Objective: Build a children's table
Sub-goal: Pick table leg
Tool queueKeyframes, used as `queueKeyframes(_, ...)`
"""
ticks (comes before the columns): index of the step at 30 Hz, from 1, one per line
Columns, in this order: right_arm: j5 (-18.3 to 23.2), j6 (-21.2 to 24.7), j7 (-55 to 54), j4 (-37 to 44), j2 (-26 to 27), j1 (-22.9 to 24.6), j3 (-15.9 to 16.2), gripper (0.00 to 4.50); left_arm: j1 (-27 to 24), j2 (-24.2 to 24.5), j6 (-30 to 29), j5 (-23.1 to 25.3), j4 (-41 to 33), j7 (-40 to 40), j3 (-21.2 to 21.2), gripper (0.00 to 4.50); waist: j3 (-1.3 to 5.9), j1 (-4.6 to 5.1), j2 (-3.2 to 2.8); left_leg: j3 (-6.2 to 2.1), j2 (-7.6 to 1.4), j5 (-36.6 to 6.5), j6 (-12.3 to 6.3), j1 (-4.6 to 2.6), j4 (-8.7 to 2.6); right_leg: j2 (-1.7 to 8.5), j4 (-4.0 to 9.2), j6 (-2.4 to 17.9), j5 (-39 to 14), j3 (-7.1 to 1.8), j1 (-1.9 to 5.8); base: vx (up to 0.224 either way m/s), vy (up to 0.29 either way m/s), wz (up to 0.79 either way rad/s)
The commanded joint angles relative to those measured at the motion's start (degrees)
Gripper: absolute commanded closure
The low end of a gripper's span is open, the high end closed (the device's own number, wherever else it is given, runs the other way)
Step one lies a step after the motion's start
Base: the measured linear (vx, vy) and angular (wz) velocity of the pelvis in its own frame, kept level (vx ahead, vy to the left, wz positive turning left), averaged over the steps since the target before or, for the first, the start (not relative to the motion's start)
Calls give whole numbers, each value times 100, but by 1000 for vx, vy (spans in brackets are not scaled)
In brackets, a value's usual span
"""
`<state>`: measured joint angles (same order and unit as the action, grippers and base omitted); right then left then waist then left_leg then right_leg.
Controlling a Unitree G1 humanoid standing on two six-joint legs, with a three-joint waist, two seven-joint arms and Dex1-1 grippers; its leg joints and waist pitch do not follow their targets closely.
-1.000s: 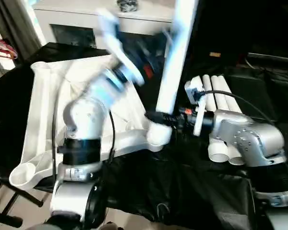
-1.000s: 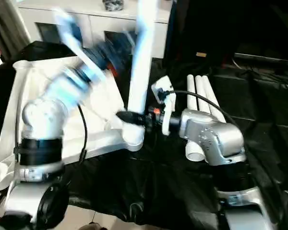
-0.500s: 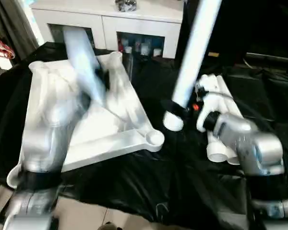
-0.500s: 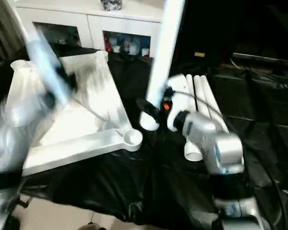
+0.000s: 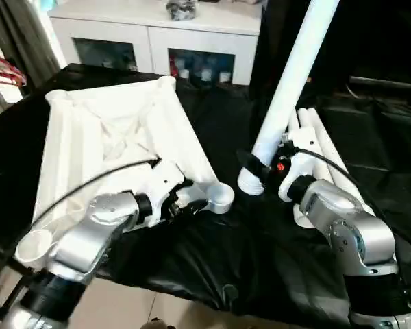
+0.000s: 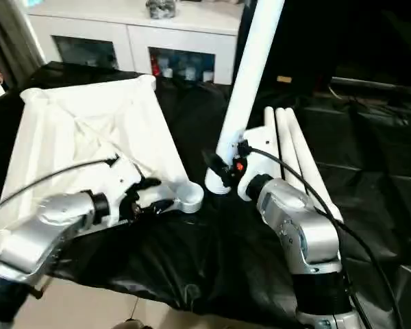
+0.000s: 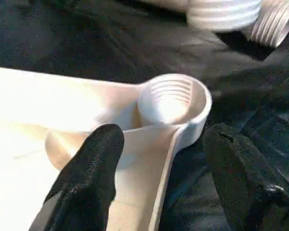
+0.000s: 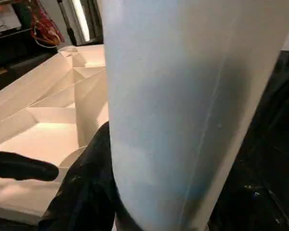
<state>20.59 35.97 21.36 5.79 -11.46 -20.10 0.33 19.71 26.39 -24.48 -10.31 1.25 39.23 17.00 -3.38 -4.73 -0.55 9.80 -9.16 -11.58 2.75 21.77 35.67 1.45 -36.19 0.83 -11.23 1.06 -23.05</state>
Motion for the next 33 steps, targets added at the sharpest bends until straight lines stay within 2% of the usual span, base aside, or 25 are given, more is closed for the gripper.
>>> queueKeyframes(1, 13, -60, 4, 50, -11, 15, -23, 260, 206, 83, 42, 21, 59, 81, 3, 144, 375, 4, -8, -158, -339, -891, 247, -102, -468, 584, 460, 789, -1324, -292, 236, 0, 0, 0)
queueKeyframes(2, -18, -70, 41, 16, -33, 34, 2, 260, 215, 95, 1, -13, 77, 142, -47, 144, 376, 3, -43, -151, -338, -830, 226, -102, -459, 579, 460, 827, -1194, -291, 228, 0, 0, 0)
queueKeyframes(3, -27, -73, 51, 6, -39, 40, 9, 260, 217, 97, -12, -24, 82, 161, -64, 144, 376, 8, -27, -147, -332, -794, 214, -89, -456, 577, 455, 842, -1130, -292, 243, 0, 0, 0)
queueKeyframes(4, -69, -73, 99, -1, -96, 69, 59, 260, 193, 65, -71, -147, 100, 213, -162, 144, 384, -2, -74, -154, -331, -737, 209, -84, -450, 581, 445, 857, -1039, -288, 247, 0, 0, 0)
queueKeyframes(7, -114, -55, 170, 18, -197, 112, 108, 260, 173, 42, 54, -99, 268, 324, -175, 144, 402, -13, -51, -149, -331, -629, 181, -77, -440, 565, 416, 917, -722, -279, 267, 0, 0, 0)
queueKeyframes(9, -129, 4, 162, -1, -244, 104, 88, 260, 160, 55, 100, -99, 318, 460, -136, 173, 398, -13, -31, -145, -331, -626, 158, -77, -443, 563, 419, 926, -699, -275, 267, 0, 0, 0)
queueKeyframes(11, -163, 72, 108, -127, -266, 50, 71, 260, 131, 119, 117, -184, 321, 689, -79, 183, 391, -17, -102, -156, -339, -729, 179, -88, -446, 577, 423, 975, -794, -279, 260, 0, 0, 0)
queueKeyframes(14, -175, -30, 125, -187, -253, 31, 36, 260, 131, 161, 155, -171, 358, 808, -27, 224, 378, -7, -84, -152, -341, -904, 216, -95, -457, 582, 453, 979, -995, -286, 254, 0, 0, 0)
queueKeyframes(17, -140, -74, 192, -165, -299, 33, -10, 260, 213, 158, 221, -99, 565, 917, 36, 237, 376, -8, -98, -154, -346, -933, 220, -105, -462, 583, 456, 947, -1077, -288, 248, 0, 0, 0)
queueKeyframes(18, -140, -74, 192, -165, -299, 33, -10, 260, 213, 158, 221, -99, 565, 917, 36, 264, 372, -5, -93, -153, -342, -943, 220, -101, -464, 579, 465, 937, -1106, -286, 249, 0, 0, 0)
queueKeyframes(20, -163, -98, 217, -163, -324, 35, 26, 260, 356, 181, 495, 143, 944, 946, 88, 271, 375, 1, -95, -152, -333, -992, 220, -110, -466, 568, 486, 877, -1200, -289, 243, 0, 0, 0)
queueKeyframes(22, -171, -99, 228, -157, -330, 26, 50, 260, 426, 186, 604, 255, 1098, 986, 114, 277, 385, -2, -115, -166, -348, -943, 229, -109, -467, 586, 464, 884, -1099, -289, 253, 0, 0, 0)
queueKeyframes(23, -172, -98, 229, -155, -331, 24, 54, 260, 439, 185, 615, 268, 1122, 995, 117, 307, 392, -1, -104, -162, -352, -910, 231, -110, -462, 587, 454, 914, -1001, -288, 254, 0, 0, 0)
queueKeyframes(27, -174, -94, 263, -123, -344, 23, 76, 260, 574, 137, 735, 361, 1370, 988, 128, 333, 397, 2, -102, -151, -348, -803, 200, -97, -449, 588, 436, 1012, -780, -288, 267, 0, 0, 0)
queueKeyframes(29, -163, -81, 285, -102, -358, 15, 100, 260, 634, 136, 831, 398, 1521, 1050, 161, 361, 388, 2, -100, -154, -346, -846, 197, -98, -452, 597, 446, 1022, -852, -291, 271, 0, 0, 0)
queueKeyframes(33, -172, -86, 338, -146, -372, -20, 127, 260, 686, 127, 911, 390, 1718, 1335, 193, 376, 379, 8, -90, -157, -353, -935, 214, -105, -464, 603, 464, 987, -1071, -291, 264, 0, 0, 0)
